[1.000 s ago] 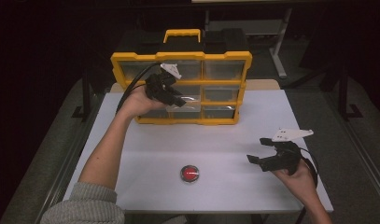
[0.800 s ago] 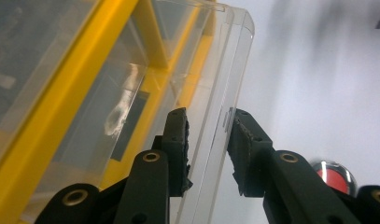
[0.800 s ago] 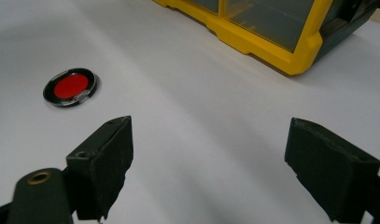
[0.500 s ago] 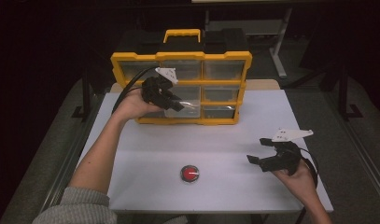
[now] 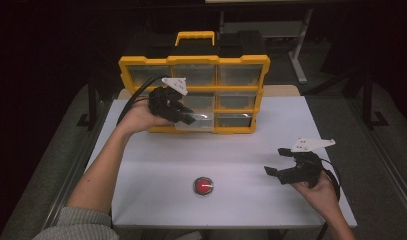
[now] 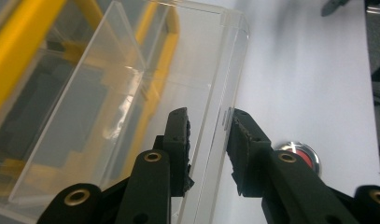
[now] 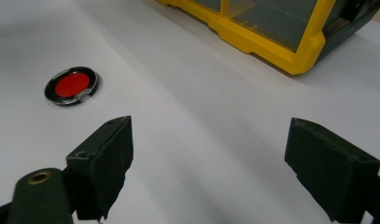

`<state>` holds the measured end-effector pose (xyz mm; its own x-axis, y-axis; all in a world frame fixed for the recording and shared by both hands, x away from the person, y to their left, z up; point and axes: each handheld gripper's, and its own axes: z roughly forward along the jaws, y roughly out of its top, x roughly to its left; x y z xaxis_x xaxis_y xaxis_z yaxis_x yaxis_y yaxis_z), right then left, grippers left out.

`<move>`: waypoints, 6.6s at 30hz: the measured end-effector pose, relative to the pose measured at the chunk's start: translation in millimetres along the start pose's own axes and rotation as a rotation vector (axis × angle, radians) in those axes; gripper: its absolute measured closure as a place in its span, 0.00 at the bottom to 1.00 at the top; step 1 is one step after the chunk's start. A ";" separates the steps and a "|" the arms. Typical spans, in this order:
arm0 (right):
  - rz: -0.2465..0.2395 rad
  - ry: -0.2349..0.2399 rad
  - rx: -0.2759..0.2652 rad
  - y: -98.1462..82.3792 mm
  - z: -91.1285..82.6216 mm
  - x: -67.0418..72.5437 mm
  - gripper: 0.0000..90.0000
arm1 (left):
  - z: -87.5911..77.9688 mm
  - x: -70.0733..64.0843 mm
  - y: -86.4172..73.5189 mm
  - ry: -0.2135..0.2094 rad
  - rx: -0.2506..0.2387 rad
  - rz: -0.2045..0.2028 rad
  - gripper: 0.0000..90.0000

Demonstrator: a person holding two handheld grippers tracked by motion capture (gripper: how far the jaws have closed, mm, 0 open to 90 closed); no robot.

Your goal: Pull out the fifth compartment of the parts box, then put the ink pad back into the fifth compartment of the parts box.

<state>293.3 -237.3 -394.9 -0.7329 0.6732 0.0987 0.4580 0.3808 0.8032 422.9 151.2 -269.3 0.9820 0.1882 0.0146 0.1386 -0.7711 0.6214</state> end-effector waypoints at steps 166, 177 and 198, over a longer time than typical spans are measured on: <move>-0.314 0.301 0.291 78.5 141.2 99.9 0.20 | -11.9 -109.7 -178.5 0.325 -0.323 -0.278 0.28; -0.338 0.340 0.366 66.3 164.9 115.7 0.23 | -11.6 -110.0 -178.3 0.323 -0.323 -0.277 0.28; -0.459 0.287 0.376 57.1 171.3 129.5 0.31 | -9.7 -110.4 -178.5 0.316 -0.323 -0.282 0.27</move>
<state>310.7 -19.8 -436.9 -0.9768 0.2139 -0.0101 0.1738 0.8195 0.5461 288.5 274.0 -374.3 0.8189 0.5737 0.0162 0.2962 -0.4465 0.8443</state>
